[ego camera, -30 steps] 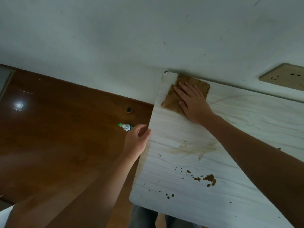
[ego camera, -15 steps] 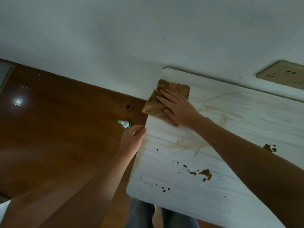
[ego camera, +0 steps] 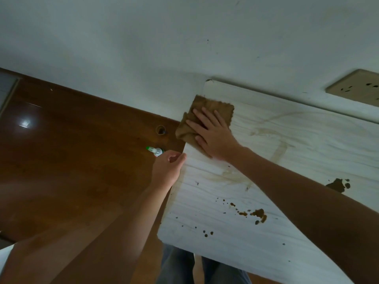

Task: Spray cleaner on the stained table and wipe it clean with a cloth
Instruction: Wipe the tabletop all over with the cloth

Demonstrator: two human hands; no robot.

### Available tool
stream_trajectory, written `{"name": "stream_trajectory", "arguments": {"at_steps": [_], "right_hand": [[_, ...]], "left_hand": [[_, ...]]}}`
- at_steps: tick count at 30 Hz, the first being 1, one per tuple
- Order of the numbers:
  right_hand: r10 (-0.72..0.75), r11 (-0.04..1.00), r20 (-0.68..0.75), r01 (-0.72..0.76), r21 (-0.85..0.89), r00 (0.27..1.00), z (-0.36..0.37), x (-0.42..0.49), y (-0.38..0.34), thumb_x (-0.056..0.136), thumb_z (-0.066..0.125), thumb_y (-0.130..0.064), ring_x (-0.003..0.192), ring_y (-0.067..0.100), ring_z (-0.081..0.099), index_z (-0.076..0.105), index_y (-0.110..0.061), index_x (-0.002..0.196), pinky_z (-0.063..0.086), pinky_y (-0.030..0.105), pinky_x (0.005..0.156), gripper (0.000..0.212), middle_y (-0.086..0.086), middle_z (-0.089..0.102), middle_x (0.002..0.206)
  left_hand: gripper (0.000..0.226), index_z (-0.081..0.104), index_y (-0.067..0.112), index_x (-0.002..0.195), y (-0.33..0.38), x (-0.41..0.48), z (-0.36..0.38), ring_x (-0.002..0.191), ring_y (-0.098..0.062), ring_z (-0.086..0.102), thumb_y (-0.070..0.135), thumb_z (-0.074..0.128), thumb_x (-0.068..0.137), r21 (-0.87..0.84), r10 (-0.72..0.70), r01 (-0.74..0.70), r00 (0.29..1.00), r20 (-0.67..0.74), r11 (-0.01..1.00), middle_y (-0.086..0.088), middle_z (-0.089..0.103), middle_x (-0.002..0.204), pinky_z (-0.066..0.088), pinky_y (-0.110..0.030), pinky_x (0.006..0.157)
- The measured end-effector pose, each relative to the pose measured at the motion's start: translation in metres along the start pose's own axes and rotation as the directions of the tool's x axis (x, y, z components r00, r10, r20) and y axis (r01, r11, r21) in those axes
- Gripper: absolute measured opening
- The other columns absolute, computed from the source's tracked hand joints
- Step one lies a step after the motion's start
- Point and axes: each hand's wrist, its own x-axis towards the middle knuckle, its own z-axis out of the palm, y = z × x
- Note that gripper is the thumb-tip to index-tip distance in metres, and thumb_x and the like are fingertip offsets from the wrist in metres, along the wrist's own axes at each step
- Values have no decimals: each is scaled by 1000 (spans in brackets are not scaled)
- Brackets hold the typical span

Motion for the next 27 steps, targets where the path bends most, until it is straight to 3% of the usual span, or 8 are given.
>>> {"name": "stream_trajectory", "arguments": {"at_steps": [3, 7, 12, 15, 19, 21, 24, 27], "right_hand": [[-56, 998, 36, 57, -8, 998, -9, -7, 31, 103, 34, -40, 151, 27, 22, 34, -26, 154, 15, 47, 124, 53, 5, 28, 163], [246, 967, -63, -241, 79, 967, -27, -14, 77, 100, 39, -39, 144, 34, 34, 43, -21, 149, 29, 52, 117, 52, 11, 38, 156], [407, 913, -69, -403, 61, 911, -24, -19, 57, 100, 45, -35, 147, 38, 27, 41, -15, 150, 21, 53, 121, 54, 17, 34, 158], [300, 954, -63, -299, 20, 952, -13, -33, 27, 100, 39, -37, 148, 37, 26, 39, -17, 151, 19, 55, 121, 55, 16, 32, 159], [-7, 998, 16, 8, -59, 1000, -8, -52, 32, 100, 34, -40, 149, 31, 26, 36, -22, 153, 20, 51, 122, 56, 10, 30, 161], [-12, 997, 22, 14, -70, 1000, -12, -47, 53, 101, 34, -40, 148, 30, 28, 36, -22, 153, 23, 50, 121, 56, 9, 32, 160], [237, 971, -56, -236, 25, 970, -21, -38, 74, 100, 35, -37, 147, 33, 29, 39, -19, 151, 25, 51, 120, 54, 12, 34, 159], [510, 859, -81, -500, 111, 857, -17, -27, 57, 101, 41, -32, 151, 32, 20, 34, -21, 154, 13, 48, 123, 54, 12, 26, 162]], "left_hand": [[33, 71, 13, 107, -1, -1, 2, 90, -8, 67, 43, 62, 97, 23, 19, -19, 1000, -10, 1000, 4, 72, 96, 44, -17, 67], [33, 70, 12, 104, -3, -2, 4, 89, -11, 67, 43, 63, 97, 11, 15, -14, 1000, -22, 1000, 4, 70, 91, 43, -17, 66], [33, 71, 11, 100, 0, -4, 2, 86, -11, 67, 42, 62, 97, 25, 43, -42, 999, -14, 999, 4, 70, 88, 41, -16, 64], [32, 70, 12, 101, 0, -7, 0, 85, -11, 67, 43, 61, 97, 50, 67, -66, 998, -16, 997, 5, 69, 87, 42, -16, 64], [25, 65, 18, 107, -3, -14, 0, 85, -5, 67, 42, 57, 100, 139, 156, -154, 988, -4, 978, 8, 70, 92, 50, -16, 66], [26, 64, 21, 115, -4, -19, 0, 84, -2, 67, 42, 56, 101, 181, 189, -185, 982, -6, 966, 10, 70, 94, 55, -17, 69], [41, 64, 17, 126, -10, -24, -2, 86, -5, 70, 48, 54, 100, 196, 197, -196, 980, 16, 961, 11, 72, 97, 59, -24, 72], [53, 57, 20, 138, -18, -33, -6, 105, -8, 68, 56, 49, 100, 292, 253, -243, 968, 6, 925, 7, 70, 118, 61, -29, 84]]}}
